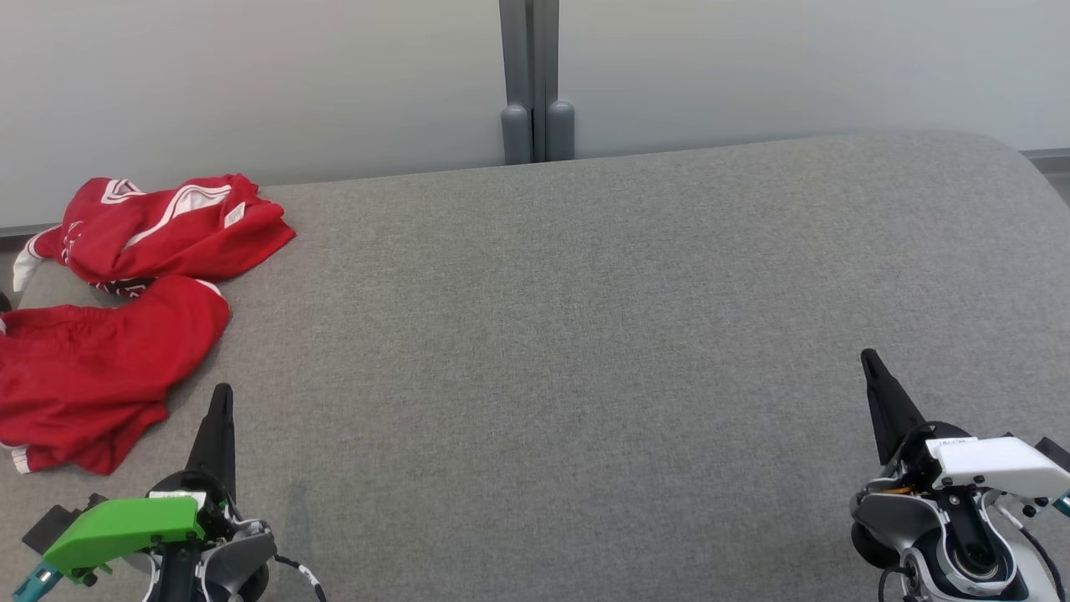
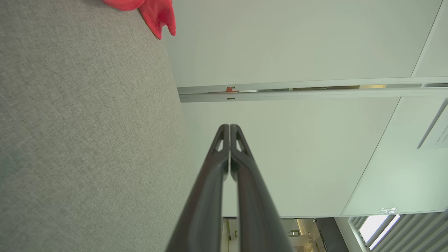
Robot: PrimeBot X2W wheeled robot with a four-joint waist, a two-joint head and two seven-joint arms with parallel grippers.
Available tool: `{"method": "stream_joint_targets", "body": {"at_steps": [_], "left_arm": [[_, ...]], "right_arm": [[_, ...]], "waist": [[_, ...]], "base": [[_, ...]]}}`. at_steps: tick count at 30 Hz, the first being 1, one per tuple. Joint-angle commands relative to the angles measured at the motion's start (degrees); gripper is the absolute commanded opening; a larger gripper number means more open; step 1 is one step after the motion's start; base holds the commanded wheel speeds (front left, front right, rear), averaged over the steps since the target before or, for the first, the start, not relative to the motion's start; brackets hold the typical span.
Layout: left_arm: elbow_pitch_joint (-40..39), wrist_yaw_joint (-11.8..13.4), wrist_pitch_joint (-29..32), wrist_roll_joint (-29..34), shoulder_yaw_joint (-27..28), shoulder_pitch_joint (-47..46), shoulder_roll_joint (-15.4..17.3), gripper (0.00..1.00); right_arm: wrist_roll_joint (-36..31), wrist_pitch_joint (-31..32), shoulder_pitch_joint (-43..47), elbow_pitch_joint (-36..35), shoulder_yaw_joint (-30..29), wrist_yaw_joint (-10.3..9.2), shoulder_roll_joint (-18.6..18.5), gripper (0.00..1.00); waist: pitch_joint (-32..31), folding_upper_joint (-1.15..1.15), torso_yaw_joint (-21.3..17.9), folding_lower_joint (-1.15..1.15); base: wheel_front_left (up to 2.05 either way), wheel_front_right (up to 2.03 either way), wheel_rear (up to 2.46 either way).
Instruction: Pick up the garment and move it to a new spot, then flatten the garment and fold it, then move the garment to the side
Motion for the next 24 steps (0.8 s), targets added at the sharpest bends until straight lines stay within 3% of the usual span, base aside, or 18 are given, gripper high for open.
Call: {"method": "stream_joint_targets", "body": {"at_steps": [1,24], "left_arm": [[-0.1,-0.3,0.1,-0.2,0.1,-0.6,0.4,0.0],[-0.1,-0.3,0.1,-0.2,0.1,-0.6,0.4,0.0]], "right_arm": [[0.4,0.1,0.5,-0.3,0.0,0.02,-0.2,0.0],[0.4,0.1,0.5,-0.3,0.0,0.02,-0.2,0.0]], "waist": [[0.0,0.0,0.0,0.0],[0.0,0.0,0.0,0.0]], "base": [[0.0,0.0,0.0],[0.0,0.0,0.0]]}}
